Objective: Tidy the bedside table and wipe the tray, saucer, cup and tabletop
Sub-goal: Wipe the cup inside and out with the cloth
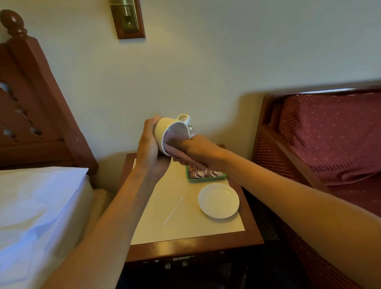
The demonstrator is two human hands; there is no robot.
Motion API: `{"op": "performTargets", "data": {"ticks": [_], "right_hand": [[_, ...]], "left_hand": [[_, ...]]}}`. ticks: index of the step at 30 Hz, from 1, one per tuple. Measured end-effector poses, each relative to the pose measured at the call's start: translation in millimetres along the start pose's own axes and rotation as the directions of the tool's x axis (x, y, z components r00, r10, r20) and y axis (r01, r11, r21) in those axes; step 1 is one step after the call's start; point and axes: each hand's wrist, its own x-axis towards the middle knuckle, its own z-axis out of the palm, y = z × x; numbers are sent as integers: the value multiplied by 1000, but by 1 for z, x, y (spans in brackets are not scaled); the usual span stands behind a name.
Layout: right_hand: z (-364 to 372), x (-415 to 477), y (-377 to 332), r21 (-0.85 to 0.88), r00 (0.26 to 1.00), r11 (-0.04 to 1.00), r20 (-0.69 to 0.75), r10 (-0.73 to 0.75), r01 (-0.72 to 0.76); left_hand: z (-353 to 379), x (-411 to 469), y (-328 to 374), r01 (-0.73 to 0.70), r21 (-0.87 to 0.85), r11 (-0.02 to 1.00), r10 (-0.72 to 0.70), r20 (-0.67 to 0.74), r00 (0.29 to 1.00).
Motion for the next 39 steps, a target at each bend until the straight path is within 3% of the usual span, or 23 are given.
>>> {"op": "performTargets", "data": {"ticks": [2, 4, 5, 8, 10, 12, 14, 18, 21, 26, 32, 37, 39], "right_hand": [[-5, 0, 1, -216, 988, 976, -147, -55, 22], [-9, -1, 1, -577, 929, 817, -315, -195, -24], [-10, 0, 3, -675, 898, 735, -364, -247, -71], [-5, 7, 13, -793, 860, 600, -378, -343, -109], [-3, 12, 19, -827, 868, 559, -320, -381, -59], [-8, 11, 17, -804, 884, 593, -245, -399, 44], [-19, 5, 12, -696, 919, 708, -191, -344, 120], [-35, -14, 4, -252, 987, 962, -91, -133, 107], [-39, -13, 10, -60, 994, 998, -107, -12, 6], [-27, -12, 7, 97, 984, 982, -63, 167, -161], [-21, -6, 8, 95, 984, 987, -113, 141, -131], [-16, -2, 6, -125, 970, 981, -211, 118, -146], [-14, -3, 0, -108, 971, 991, -234, 54, -82]], "left_hand": [[-1, -1, 1, 27, 115, 993, -29, 20, 999], [-3, -1, 5, 81, 303, 949, -65, -63, 996], [-3, -2, 7, 132, 378, 916, -102, -101, 990], [7, -8, 13, 243, 488, 838, -211, -121, 970], [11, -11, 13, 219, 539, 813, -172, -135, 976], [9, -10, 13, 207, 470, 858, -125, -199, 972], [1, -7, 17, 200, 359, 912, -98, -282, 954], [-16, -1, 22, 159, 311, 937, -35, -370, 928], [-20, -3, 19, 155, 348, 924, -24, -353, 935], [-17, -2, 20, 100, 458, 883, 77, -353, 933], [-22, 5, 20, 29, 544, 839, 194, -348, 917], [-18, 6, 17, -39, 517, 855, 250, -345, 905], [-16, 8, 18, -68, 510, 857, 257, -309, 916]]}}
